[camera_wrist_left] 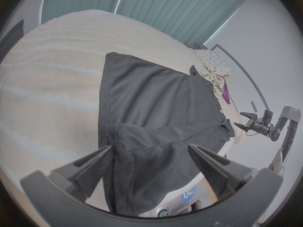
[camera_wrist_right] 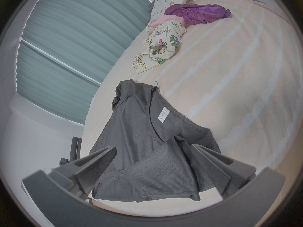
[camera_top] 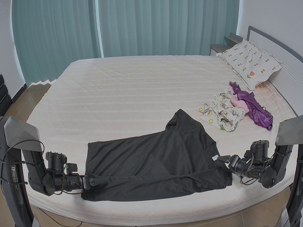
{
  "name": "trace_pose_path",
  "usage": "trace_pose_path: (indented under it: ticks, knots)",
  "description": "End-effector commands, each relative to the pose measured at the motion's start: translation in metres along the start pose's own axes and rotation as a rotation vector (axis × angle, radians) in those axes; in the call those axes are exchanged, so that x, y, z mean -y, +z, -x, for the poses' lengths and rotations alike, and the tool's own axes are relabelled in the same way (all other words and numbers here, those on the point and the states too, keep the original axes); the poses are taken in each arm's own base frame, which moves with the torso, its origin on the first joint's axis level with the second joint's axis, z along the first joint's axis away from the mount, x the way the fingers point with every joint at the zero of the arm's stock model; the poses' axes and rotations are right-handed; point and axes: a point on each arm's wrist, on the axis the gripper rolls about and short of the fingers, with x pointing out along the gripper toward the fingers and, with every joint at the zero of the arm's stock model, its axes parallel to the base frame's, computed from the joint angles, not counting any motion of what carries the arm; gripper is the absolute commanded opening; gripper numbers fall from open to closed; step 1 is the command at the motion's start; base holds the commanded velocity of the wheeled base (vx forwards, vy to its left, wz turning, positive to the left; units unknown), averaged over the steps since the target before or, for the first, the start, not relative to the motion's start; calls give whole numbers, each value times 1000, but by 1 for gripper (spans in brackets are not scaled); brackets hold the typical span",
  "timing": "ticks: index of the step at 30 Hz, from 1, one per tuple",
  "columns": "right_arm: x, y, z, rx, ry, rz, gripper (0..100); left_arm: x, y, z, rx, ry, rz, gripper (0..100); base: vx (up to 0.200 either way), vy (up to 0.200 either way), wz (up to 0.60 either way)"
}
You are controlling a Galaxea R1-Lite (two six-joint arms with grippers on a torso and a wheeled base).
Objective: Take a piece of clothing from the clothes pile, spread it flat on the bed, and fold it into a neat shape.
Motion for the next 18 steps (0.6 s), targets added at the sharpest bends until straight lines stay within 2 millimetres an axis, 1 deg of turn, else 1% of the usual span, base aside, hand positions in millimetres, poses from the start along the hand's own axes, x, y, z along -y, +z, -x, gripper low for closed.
trace_pose_path:
  ticks: [1,3,11,18]
  knots:
    - [0,1,1,6,1,-1,100,-1,-6,-2,-23,11,11,0,0,0,0]
    - [1,2,1,9,-2,-1,100,-3,-9,1,-29,18,21,0,0,0,0]
    - [3,3,2,12,-8,14,100,-5,-8,4,-20,37,35,0,0,0,0]
    - [12,6,3,-10,-3,34,100,-2,-2,8,13,33,74,0,0,0,0]
